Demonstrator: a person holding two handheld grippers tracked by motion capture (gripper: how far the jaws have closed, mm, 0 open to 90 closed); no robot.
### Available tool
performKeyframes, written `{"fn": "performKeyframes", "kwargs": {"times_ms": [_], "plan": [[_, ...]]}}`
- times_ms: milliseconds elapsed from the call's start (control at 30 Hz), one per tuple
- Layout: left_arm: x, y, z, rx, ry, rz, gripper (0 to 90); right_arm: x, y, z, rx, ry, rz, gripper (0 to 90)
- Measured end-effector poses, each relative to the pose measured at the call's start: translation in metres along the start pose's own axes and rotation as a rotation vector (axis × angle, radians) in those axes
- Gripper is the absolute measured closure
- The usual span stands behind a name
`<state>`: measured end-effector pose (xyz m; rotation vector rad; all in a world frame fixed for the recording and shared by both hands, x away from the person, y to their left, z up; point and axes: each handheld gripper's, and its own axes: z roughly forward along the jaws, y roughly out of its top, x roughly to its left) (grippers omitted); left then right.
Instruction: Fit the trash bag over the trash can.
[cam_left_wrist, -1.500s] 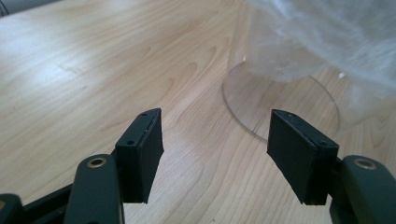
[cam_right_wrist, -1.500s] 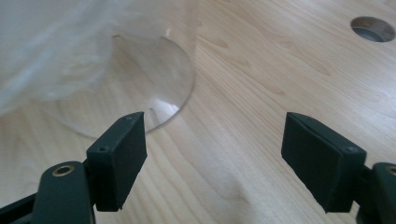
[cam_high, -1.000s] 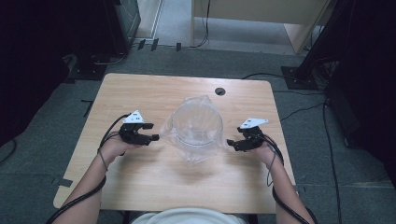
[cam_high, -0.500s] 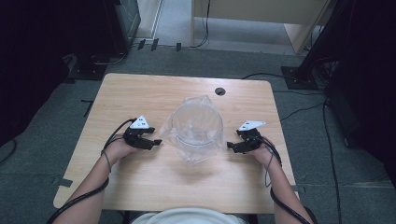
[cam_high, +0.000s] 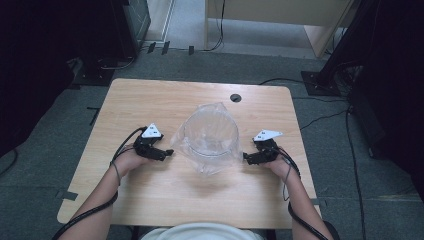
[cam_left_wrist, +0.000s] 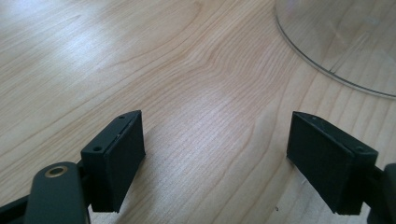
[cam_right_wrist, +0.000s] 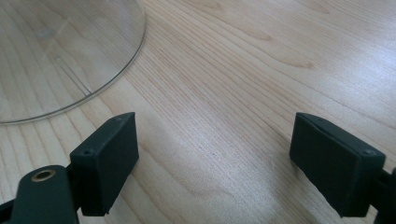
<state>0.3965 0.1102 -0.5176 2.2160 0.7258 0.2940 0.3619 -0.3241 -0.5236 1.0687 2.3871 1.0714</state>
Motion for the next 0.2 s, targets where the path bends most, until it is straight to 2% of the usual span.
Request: {"fn": "performKeyframes", "kwargs": {"times_ms": [200], "plan": [[0.0012, 0.0000, -0.0004, 0.000, 0.012, -0.014, 18.6, 0.0002, -0.0001, -0.0001, 0.000, -0.002, 0.002, 14.7]]}}
